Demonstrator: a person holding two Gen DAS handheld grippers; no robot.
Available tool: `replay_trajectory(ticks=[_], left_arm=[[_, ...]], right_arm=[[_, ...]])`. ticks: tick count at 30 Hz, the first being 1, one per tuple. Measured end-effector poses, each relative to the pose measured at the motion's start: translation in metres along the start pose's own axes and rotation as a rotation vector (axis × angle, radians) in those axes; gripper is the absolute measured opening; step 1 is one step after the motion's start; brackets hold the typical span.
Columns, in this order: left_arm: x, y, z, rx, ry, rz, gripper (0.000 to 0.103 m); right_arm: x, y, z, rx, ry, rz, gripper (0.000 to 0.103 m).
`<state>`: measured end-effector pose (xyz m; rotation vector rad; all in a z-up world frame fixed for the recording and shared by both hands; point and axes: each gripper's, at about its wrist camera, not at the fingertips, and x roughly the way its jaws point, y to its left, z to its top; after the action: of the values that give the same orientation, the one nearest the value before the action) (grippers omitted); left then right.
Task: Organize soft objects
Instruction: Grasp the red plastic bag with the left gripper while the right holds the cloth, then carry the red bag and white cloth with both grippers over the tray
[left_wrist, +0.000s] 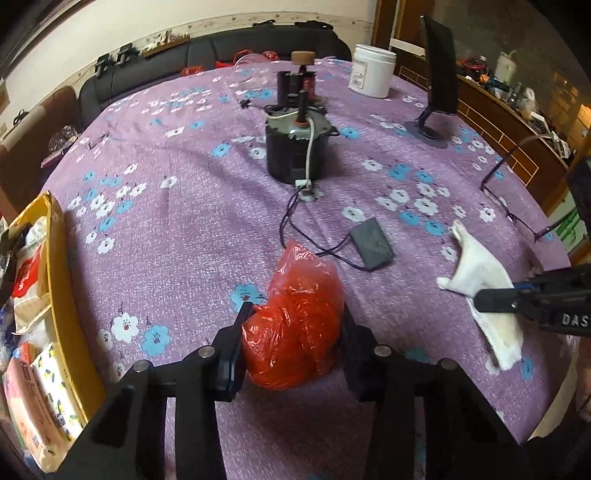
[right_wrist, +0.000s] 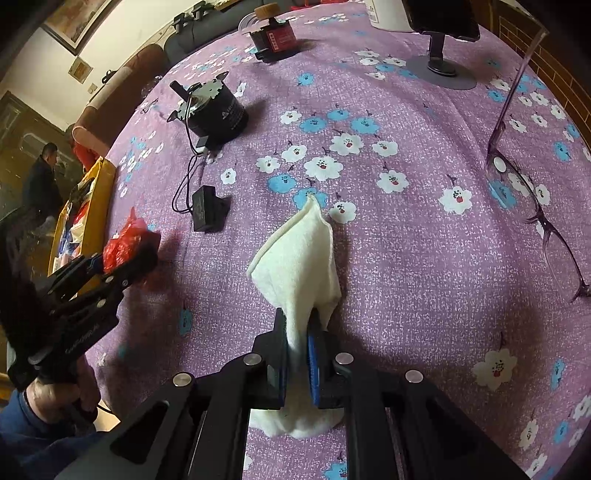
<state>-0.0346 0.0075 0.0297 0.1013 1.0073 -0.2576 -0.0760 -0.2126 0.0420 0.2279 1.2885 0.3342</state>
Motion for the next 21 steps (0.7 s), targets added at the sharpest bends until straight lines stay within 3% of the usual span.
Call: replay_trajectory(ticks=[12, 21], left_arm=[[-0.033, 0.012, 0.000, -0.036, -0.064, 0.021, 0.041], [-0.068, 0.054, -0.005, -0.134, -0.127, 0.071, 0.041]], right_arm=[[0.000, 0.028, 0.007, -0.065, 0.023, 0.036, 0.011], [0.000, 0.072, 0.020, -0.161, 0.019, 0.072, 0.011]])
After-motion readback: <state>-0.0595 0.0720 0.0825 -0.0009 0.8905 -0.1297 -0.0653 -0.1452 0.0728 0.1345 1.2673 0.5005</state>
